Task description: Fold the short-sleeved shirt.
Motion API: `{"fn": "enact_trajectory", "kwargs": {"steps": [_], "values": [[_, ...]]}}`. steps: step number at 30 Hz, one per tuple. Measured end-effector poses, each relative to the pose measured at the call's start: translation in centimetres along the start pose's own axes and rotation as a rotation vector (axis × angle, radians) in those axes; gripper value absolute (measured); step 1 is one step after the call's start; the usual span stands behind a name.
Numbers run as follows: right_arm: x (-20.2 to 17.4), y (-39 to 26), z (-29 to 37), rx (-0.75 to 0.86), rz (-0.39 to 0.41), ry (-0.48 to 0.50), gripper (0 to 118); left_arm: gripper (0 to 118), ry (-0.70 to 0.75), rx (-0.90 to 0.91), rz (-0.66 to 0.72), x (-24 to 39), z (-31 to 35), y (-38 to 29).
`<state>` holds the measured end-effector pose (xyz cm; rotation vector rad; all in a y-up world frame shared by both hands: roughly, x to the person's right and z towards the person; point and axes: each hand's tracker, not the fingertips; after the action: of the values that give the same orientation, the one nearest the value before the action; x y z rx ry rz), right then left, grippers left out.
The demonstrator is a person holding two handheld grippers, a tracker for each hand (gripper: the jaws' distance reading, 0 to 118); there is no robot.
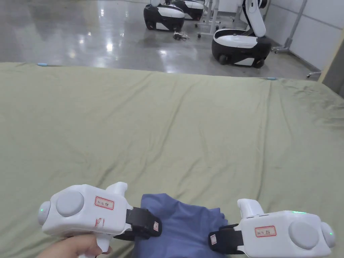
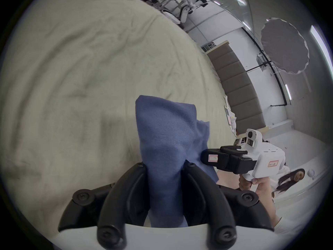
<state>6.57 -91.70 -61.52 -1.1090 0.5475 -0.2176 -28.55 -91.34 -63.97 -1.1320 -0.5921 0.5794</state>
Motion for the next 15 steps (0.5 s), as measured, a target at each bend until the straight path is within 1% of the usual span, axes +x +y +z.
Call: {"fn": "enact_trajectory", "kwargs": {"steps": [4, 9, 12, 15], "values": [[-1.4, 0.4, 2.2, 0.051, 0.016, 0.03, 0, 23, 0.011, 0.014, -0.031, 0.1, 3.4, 1.1], [-3.9, 1.0, 4.5, 0.102, 0.068, 0.037, 0, 22, 0.08, 0.035, -0.05, -2.9, 11.2, 3.1], [-5.4, 1.3, 5.0, 0.116, 0.095, 0.035, 0, 22, 0.191, 0.036, -0.059, -6.0, 16.2, 3.9], [-7.2, 1.8, 5.0, 0.112, 0.145, 0.035, 0, 22, 0.315, 0.022, -0.044, -9.7, 20.9, 4.1]]}}
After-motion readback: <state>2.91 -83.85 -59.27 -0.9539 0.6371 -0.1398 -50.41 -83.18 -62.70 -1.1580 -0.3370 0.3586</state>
